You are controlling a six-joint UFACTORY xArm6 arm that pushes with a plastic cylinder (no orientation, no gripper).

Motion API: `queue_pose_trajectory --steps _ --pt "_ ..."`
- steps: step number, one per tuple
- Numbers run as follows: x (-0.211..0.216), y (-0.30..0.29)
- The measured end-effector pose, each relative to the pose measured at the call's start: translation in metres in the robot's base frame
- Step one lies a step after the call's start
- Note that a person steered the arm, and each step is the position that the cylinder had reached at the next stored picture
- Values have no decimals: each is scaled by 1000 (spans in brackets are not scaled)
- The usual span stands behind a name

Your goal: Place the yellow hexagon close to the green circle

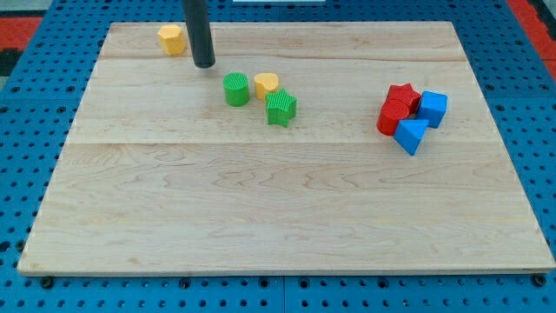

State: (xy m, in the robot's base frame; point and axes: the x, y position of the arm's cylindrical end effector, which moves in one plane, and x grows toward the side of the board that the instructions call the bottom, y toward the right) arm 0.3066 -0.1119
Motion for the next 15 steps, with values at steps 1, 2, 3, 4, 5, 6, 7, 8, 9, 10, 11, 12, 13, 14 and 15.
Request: queue_pose_trajectory --steps 1,2,3,4,5,6,7,8,9,10,11,12,13,14,15 --pt "34 39" --pt "3 11" --pt "-61 50" --pt "-106 6" --pt "-69 -70" --pt "38 -70" --pt "-13 -58" --pt "-12 -104" --pt "32 -120" --pt "65 -39" --pt "68 -93" --pt "98 -137" --pt "144 -79" --pt "128 -33" --pt "140 -97"
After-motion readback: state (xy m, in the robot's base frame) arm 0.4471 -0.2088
